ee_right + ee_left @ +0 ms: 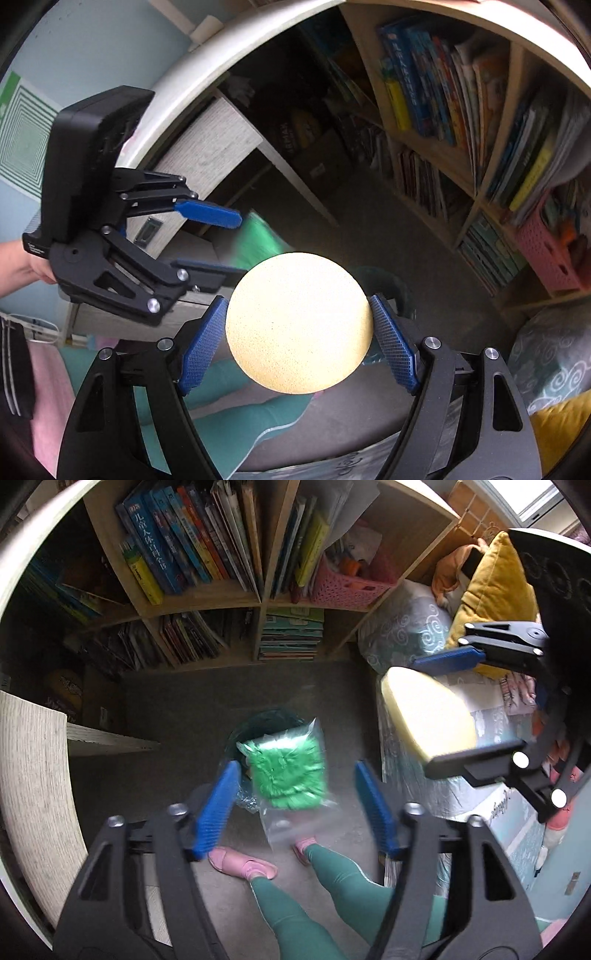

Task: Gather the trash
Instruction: 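Carry the sponge and green bag toward the wastebasket, then open both tools to drop the sponge and bag into the wastebasket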

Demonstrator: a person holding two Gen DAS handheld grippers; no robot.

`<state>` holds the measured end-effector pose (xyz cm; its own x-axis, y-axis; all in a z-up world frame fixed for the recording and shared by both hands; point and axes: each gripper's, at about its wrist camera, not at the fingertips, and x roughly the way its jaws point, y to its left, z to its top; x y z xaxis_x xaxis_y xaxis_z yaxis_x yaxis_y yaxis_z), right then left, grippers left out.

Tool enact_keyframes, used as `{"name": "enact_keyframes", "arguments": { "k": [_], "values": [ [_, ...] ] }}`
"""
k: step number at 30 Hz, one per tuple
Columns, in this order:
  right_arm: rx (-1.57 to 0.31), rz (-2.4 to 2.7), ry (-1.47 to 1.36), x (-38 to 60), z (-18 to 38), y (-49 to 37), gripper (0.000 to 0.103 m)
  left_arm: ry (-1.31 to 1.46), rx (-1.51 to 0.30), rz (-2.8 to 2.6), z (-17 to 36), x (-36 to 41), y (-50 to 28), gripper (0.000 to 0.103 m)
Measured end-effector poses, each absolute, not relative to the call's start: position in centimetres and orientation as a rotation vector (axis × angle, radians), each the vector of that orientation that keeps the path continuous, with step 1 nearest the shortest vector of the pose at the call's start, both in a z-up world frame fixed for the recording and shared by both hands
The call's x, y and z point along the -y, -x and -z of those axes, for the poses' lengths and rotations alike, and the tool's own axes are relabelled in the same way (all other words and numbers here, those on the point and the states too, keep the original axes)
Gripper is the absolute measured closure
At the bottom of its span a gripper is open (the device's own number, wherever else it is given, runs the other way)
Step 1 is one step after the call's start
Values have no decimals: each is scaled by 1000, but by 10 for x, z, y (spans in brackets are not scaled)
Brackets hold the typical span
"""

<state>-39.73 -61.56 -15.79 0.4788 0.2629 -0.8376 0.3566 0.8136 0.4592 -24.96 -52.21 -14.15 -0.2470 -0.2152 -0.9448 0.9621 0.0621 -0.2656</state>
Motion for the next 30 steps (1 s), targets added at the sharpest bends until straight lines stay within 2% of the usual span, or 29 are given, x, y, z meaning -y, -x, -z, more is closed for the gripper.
{"name": "enact_keyframes", "arguments": {
  "k": [2,4,11,17,23,30],
  "values": [
    [-1095,80,-662,618,160,404,24,-851,-1284,1417,144,525,251,28],
    [-1092,95,-673,622,159,410,23,-856,-1280,1414,144,526,251,27],
    [-1068,135,-652,629,147,418,21,-840,-1271,1387,139,522,240,27],
    [-1036,104,-599,625,119,401,21,-779,-1238,1364,110,502,218,26],
    [-1000,-11,-463,605,76,346,21,-659,-1149,1279,58,457,167,21],
    [-953,-201,-292,566,29,237,21,-529,-1096,1079,24,370,89,17]
  ]
}}
